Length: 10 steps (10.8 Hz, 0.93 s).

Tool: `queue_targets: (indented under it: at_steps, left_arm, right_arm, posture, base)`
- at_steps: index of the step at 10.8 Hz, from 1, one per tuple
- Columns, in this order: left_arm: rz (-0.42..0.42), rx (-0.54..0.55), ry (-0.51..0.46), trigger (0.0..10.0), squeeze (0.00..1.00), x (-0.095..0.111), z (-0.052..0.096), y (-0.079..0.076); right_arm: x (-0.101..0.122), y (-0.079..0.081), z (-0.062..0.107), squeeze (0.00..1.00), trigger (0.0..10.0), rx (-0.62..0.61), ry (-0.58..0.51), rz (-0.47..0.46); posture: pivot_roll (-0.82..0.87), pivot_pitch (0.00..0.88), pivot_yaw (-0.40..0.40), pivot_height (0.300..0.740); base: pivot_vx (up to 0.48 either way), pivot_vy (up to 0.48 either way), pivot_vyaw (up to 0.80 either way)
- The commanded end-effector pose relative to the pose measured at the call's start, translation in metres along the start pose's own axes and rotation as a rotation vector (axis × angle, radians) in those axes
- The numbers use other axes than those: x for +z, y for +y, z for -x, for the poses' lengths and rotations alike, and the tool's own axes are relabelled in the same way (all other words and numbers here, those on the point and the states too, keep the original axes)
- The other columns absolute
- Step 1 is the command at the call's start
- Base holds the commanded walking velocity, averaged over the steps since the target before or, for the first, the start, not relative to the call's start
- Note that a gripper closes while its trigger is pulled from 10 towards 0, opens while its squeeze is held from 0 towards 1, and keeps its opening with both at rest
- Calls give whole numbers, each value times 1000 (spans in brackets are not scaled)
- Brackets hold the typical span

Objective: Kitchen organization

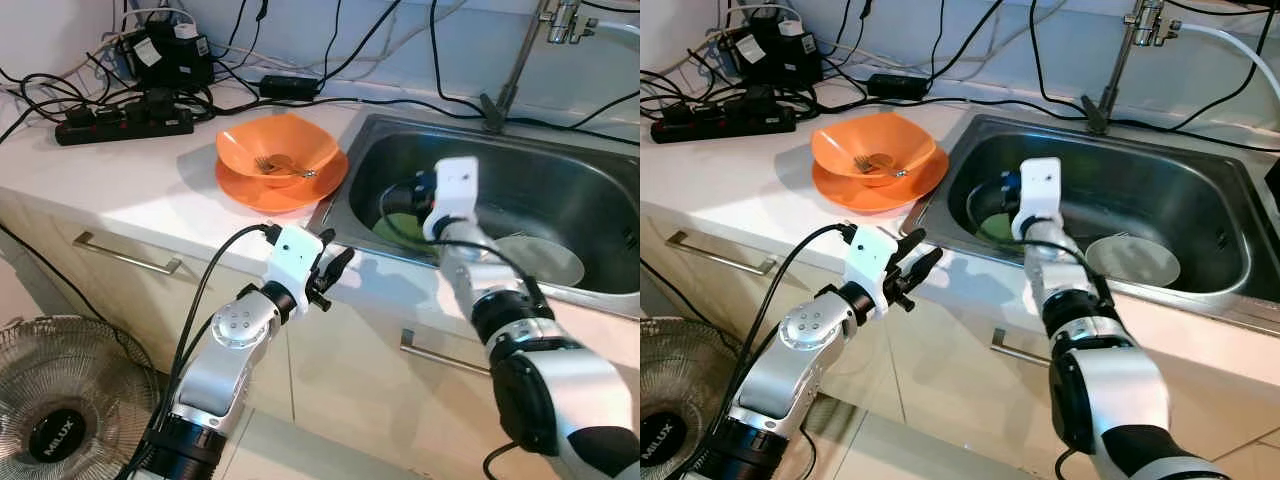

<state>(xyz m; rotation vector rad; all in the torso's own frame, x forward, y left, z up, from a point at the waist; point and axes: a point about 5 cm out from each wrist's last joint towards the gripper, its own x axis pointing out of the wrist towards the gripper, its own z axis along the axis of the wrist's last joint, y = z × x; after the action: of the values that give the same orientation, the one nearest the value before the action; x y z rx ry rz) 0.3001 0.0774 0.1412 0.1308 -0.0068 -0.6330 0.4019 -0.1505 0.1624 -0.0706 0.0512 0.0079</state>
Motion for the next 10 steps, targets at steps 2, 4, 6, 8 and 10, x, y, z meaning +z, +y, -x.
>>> queue_targets:
  at_steps: [2,4,6,8,10]
  left_arm:
    - [-14,19,-1,10000,0,2,-2,4]
    - [-28,28,-12,10000,0,4,-3,4]
    - [-106,62,-45,10000,0,9,-2,8]
    - [-167,94,-75,10000,0,13,-2,11]
    - [-219,116,-101,10000,0,15,-2,13]
  right_arm:
    - [40,-10,-7,0,10000,-41,-148,-2]
    - [47,-12,-6,0,10000,-55,-194,14]
    - [37,-4,-1,0,10000,-21,-208,-1]
    - [24,1,8,0,10000,-1,-224,-14]
    - [14,-1,17,0,10000,-21,-247,-50]
  posture:
    - [201,27,-12,740]
    - [201,33,-14,740]
    - [202,33,-14,740]
    - [198,27,-14,740]
    - [194,20,-15,740]
  base:
    - [0,0,0]
    - [0,0,0]
    - [0,0,0]
    - [0,0,0]
    - [0,0,0]
